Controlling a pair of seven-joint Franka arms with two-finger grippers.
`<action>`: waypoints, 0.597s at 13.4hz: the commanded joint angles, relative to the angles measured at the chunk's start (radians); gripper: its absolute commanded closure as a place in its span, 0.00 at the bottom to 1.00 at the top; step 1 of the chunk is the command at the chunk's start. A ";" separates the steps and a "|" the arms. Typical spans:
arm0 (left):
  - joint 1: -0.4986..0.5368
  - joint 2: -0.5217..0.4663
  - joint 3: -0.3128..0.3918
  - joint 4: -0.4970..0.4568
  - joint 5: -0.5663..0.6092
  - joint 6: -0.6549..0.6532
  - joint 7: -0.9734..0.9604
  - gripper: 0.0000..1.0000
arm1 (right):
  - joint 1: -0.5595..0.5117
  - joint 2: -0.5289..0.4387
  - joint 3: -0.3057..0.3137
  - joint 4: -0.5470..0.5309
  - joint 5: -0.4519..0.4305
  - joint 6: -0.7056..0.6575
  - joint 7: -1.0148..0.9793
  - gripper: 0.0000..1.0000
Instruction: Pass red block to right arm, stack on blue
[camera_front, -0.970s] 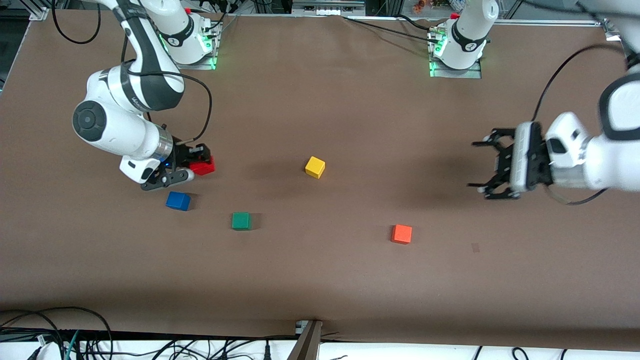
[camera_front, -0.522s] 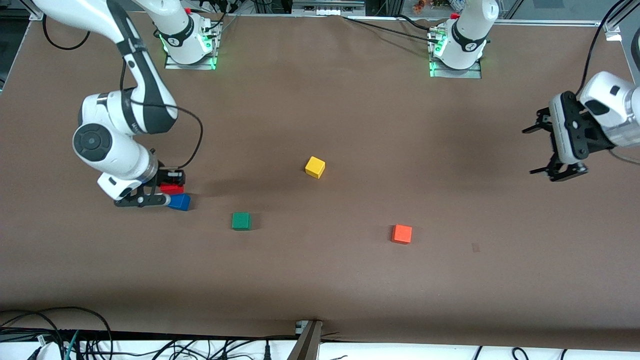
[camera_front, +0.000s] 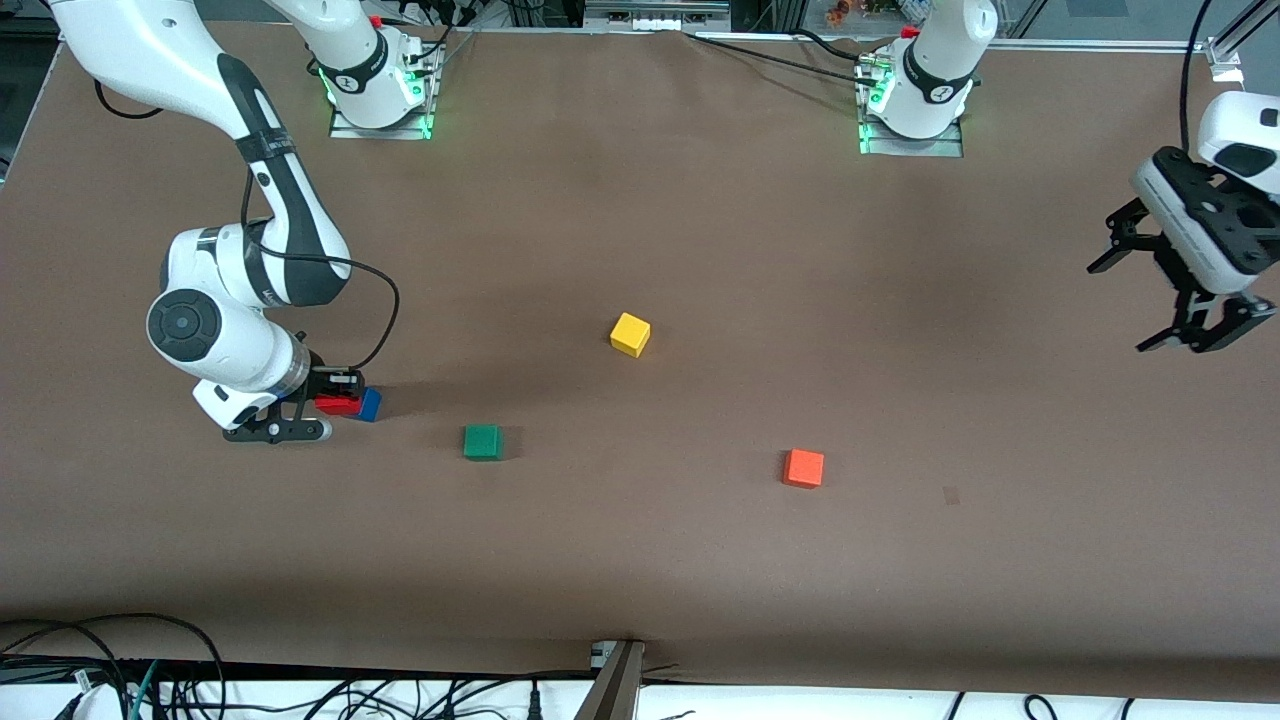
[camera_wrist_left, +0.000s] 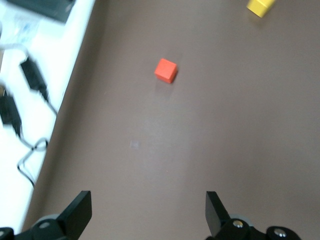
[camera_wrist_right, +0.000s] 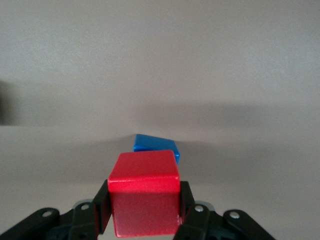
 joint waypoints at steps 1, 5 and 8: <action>-0.010 -0.037 0.027 -0.040 0.056 0.003 -0.256 0.00 | -0.012 0.016 0.005 0.008 -0.009 -0.002 -0.009 0.84; -0.123 -0.034 0.108 -0.030 0.106 -0.077 -0.822 0.00 | -0.012 0.025 0.005 0.003 -0.008 -0.003 -0.009 0.50; -0.168 -0.018 0.116 -0.028 0.123 -0.109 -1.008 0.00 | -0.012 0.018 0.005 0.006 -0.008 -0.011 -0.006 0.00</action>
